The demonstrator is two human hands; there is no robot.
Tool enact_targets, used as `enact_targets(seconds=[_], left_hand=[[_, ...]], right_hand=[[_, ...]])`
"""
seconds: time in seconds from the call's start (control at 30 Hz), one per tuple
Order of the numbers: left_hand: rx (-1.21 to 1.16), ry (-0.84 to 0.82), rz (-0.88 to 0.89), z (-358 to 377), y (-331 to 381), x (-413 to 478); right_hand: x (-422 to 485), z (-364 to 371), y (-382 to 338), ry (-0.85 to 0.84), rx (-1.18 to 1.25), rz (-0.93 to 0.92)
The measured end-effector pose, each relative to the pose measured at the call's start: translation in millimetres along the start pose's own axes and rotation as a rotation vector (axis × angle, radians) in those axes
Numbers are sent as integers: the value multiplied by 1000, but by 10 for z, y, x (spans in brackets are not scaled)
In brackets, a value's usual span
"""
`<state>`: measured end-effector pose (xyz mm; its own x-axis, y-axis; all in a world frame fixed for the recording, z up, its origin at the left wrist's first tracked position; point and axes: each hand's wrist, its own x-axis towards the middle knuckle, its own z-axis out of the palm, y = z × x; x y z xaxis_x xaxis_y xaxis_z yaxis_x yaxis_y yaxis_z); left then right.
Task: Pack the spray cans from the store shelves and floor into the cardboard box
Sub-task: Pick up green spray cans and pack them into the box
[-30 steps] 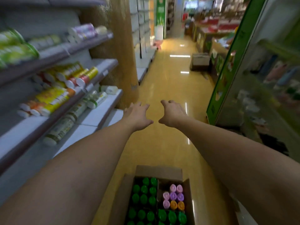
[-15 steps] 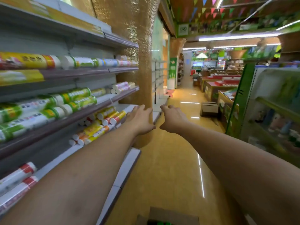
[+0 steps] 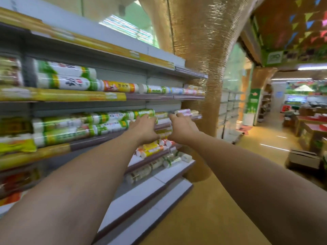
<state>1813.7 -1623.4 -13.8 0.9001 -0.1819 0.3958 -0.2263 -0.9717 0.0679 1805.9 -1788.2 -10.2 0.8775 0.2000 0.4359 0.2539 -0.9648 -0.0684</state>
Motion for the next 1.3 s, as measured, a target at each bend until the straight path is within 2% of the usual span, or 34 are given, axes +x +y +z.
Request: enact_targets(seconds=[0.3,0.53,0.67,0.97,1.3], left_hand=[[148,12,-254,-429,-494,-1016],[202,50,-392,-849,-980,-1840],[227,72,-473,-1172,-1392,-2377],[337,34,-697,-1893,-2655,-4044],[363,-59,-887,-2378,-3924,-5742]], right_hand=[[-328,-59,-732,-21,73,-243],[-576,-147,-1654,-9,180,-366],[-753,-216,-2393,7,217,-466],[-1491,-190,-4452,-78,315,-669],[-2312,-86,-6531,-149,423,-816]])
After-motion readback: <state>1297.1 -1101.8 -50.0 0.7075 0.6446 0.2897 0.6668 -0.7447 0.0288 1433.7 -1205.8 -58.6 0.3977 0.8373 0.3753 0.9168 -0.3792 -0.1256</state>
